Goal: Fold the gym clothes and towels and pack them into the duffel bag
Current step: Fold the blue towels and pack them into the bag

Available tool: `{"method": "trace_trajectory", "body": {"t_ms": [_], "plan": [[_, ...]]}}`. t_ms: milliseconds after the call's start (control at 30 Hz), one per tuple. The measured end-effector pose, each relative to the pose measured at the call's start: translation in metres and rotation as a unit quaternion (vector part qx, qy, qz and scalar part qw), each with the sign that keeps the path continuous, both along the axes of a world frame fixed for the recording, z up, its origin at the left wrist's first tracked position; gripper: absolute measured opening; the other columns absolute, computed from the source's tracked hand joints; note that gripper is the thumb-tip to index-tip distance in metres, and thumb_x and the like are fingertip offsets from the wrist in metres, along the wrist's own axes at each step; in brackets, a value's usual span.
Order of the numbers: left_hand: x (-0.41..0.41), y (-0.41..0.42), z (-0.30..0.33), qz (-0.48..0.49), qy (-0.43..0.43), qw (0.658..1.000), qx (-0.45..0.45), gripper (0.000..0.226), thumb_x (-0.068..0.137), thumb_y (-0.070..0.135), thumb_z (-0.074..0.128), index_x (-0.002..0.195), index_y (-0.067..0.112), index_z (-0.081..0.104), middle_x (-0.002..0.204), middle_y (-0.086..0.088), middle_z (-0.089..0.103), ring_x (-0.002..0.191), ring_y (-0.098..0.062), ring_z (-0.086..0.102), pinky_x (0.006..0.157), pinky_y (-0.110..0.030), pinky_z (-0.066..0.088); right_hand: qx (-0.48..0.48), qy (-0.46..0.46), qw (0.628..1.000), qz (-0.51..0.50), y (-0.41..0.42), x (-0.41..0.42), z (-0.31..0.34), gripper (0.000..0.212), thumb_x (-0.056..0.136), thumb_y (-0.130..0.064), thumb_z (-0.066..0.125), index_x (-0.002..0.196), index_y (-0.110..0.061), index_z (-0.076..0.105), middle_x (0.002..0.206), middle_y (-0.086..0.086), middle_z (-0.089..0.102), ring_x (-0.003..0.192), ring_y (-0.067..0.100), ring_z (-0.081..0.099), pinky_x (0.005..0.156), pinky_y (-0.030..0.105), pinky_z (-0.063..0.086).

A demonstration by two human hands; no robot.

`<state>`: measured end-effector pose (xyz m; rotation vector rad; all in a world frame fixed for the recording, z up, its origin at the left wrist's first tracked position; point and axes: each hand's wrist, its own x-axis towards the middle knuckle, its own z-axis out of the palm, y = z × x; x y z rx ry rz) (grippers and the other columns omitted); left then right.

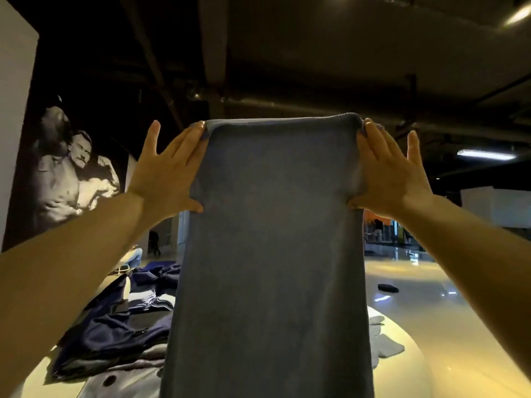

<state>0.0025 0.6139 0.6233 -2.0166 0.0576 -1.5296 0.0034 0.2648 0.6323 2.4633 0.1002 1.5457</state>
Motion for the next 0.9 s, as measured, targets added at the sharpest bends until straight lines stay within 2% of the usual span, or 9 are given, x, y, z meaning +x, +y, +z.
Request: {"method": "trace_trajectory", "body": {"t_ms": [133, 233, 333, 400, 500, 600, 733, 833, 900], "plan": [[0.054, -0.01, -0.023, 0.065, 0.089, 0.993, -0.046, 0.131, 0.07, 0.076, 0.058, 0.139, 0.007, -0.03, 0.158, -0.01, -0.021, 0.148, -0.019, -0.01, 0.113, -0.058, -0.007, 0.025, 0.046, 0.999, 0.013, -0.001, 0.055, -0.022, 0.125, 0.072, -0.055, 0.073, 0.15, -0.015, -0.016, 0.159, 0.004, -0.017, 0.147, 0.02, -0.013, 0.113, 0.053, -0.013], [0.1, -0.016, -0.045, 0.072, 0.131, 0.987, -0.061, 0.132, 0.072, 0.074, 0.058, 0.132, 0.008, -0.039, 0.155, -0.009, -0.027, 0.147, -0.017, -0.014, 0.113, -0.057, -0.007, 0.019, 0.078, 0.997, -0.007, -0.004, 0.098, -0.045, 0.122, 0.075, -0.056, 0.07, 0.149, -0.016, -0.02, 0.159, 0.002, -0.019, 0.147, 0.019, -0.013, 0.113, 0.053, -0.014], [0.143, -0.021, -0.071, 0.078, 0.184, 0.978, -0.067, 0.127, 0.078, 0.071, 0.054, 0.127, 0.009, -0.046, 0.153, -0.01, -0.032, 0.146, -0.02, -0.017, 0.113, -0.058, -0.007, 0.004, 0.112, 0.993, -0.023, -0.005, 0.143, -0.069, 0.118, 0.08, -0.062, 0.06, 0.139, -0.021, -0.033, 0.157, 0.003, -0.024, 0.146, 0.02, -0.017, 0.112, 0.053, -0.015], [0.171, -0.024, -0.087, 0.099, 0.204, 0.972, -0.054, 0.119, 0.082, 0.072, 0.048, 0.14, 0.007, -0.034, 0.153, -0.012, -0.031, 0.146, -0.022, -0.019, 0.113, -0.06, -0.003, -0.004, 0.126, 0.992, -0.032, -0.005, 0.169, -0.086, 0.11, 0.083, -0.066, 0.052, 0.133, -0.023, -0.036, 0.156, 0.003, -0.027, 0.146, 0.021, -0.018, 0.112, 0.053, -0.016], [0.205, -0.025, -0.108, 0.095, 0.233, 0.965, -0.074, 0.103, 0.087, 0.068, 0.043, 0.15, 0.006, -0.009, 0.155, -0.011, -0.028, 0.146, -0.022, -0.019, 0.114, -0.058, -0.001, -0.01, 0.138, 0.99, -0.043, -0.007, 0.206, -0.106, 0.1, 0.087, -0.068, 0.041, 0.14, -0.023, -0.031, 0.156, 0.003, -0.027, 0.146, 0.021, -0.017, 0.113, 0.054, -0.013], [0.231, -0.025, -0.128, 0.068, 0.249, 0.963, -0.075, 0.098, 0.088, 0.064, 0.047, 0.152, 0.008, -0.002, 0.158, -0.007, -0.021, 0.147, -0.02, -0.014, 0.115, -0.056, 0.0, -0.005, 0.153, 0.988, -0.034, -0.004, 0.236, -0.119, 0.101, 0.087, -0.067, 0.044, 0.149, -0.021, -0.022, 0.157, 0.003, -0.026, 0.146, 0.021, -0.016, 0.114, 0.053, -0.01], [0.262, -0.029, -0.143, 0.032, 0.277, 0.949, -0.145, 0.091, 0.087, 0.056, 0.054, 0.152, 0.01, 0.009, 0.161, -0.004, -0.01, 0.148, -0.019, -0.004, 0.116, -0.057, 0.003, -0.023, 0.162, 0.986, -0.043, -0.002, 0.269, -0.129, 0.104, 0.085, -0.066, 0.05, 0.149, -0.021, -0.019, 0.157, 0.004, -0.024, 0.147, 0.022, -0.014, 0.114, 0.054, -0.009], [0.278, -0.028, -0.139, 0.004, 0.281, 0.937, -0.208, 0.086, 0.083, 0.037, 0.067, 0.149, 0.011, 0.018, 0.16, -0.002, -0.006, 0.146, -0.021, 0.009, 0.115, -0.057, 0.01, -0.027, 0.153, 0.987, -0.041, 0.002, 0.289, -0.128, 0.101, 0.086, -0.063, 0.05, 0.149, -0.022, -0.018, 0.158, 0.005, -0.023, 0.147, 0.023, -0.014, 0.114, 0.054, -0.009], [0.286, -0.025, -0.132, -0.023, 0.274, 0.931, -0.241, 0.08, 0.084, 0.027, 0.066, 0.148, 0.01, 0.02, 0.16, -0.001, -0.004, 0.143, -0.023, 0.018, 0.114, -0.057, 0.015, -0.024, 0.145, 0.989, -0.033, 0.004, 0.299, -0.125, 0.098, 0.088, -0.06, 0.049, 0.15, -0.022, -0.017, 0.158, 0.005, -0.021, 0.147, 0.023, -0.013, 0.114, 0.053, -0.01]]}}
